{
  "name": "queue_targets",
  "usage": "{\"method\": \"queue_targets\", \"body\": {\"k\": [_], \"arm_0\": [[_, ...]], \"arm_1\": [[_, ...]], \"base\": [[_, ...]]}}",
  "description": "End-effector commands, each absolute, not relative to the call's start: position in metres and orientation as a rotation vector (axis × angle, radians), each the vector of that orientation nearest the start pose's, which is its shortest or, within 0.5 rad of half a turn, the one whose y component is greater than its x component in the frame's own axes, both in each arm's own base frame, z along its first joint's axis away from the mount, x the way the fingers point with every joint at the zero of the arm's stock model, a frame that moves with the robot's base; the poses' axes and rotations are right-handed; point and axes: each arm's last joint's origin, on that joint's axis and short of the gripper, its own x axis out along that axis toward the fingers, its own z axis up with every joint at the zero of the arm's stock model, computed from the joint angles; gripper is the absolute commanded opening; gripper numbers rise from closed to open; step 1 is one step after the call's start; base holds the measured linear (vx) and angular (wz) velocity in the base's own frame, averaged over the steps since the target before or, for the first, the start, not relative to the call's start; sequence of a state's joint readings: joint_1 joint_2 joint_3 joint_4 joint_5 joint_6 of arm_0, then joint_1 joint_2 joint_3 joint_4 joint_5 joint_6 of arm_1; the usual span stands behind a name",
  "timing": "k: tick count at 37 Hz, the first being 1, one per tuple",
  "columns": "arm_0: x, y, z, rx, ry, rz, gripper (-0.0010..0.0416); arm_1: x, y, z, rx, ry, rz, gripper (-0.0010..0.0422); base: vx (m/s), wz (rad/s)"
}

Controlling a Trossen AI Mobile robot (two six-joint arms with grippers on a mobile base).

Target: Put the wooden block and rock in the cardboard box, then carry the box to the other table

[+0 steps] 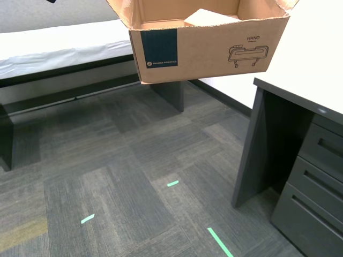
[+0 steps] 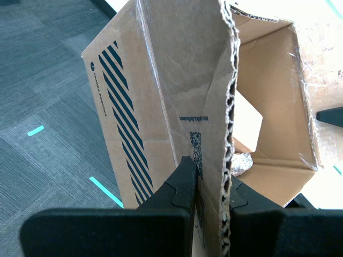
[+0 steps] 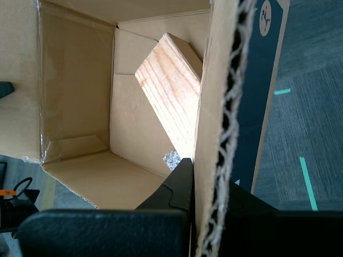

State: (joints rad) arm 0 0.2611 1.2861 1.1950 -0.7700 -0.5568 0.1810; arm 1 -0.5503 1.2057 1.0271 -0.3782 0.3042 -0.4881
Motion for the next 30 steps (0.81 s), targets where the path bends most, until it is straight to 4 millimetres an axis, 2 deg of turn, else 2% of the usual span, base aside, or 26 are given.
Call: {"method": "queue_targets", "body": {"k": [1, 30], "arm_0": [[0.2428, 0.0816, 0.3257, 0.298, 0.937, 0.704, -0.0001], [0.2427, 0.0816, 0.3258, 0.298, 0.937, 0.705, 0.0000]], "arm_1": [[0.2154, -0.1435, 0.3168, -0.383, 0.755, -0.699, -0.0001], [0.2156, -0.1433, 0.3169, -0.454, 0.780, -0.662, -0.0001]], "base": [[0.089, 0.002], [0.116, -0.024]]}}
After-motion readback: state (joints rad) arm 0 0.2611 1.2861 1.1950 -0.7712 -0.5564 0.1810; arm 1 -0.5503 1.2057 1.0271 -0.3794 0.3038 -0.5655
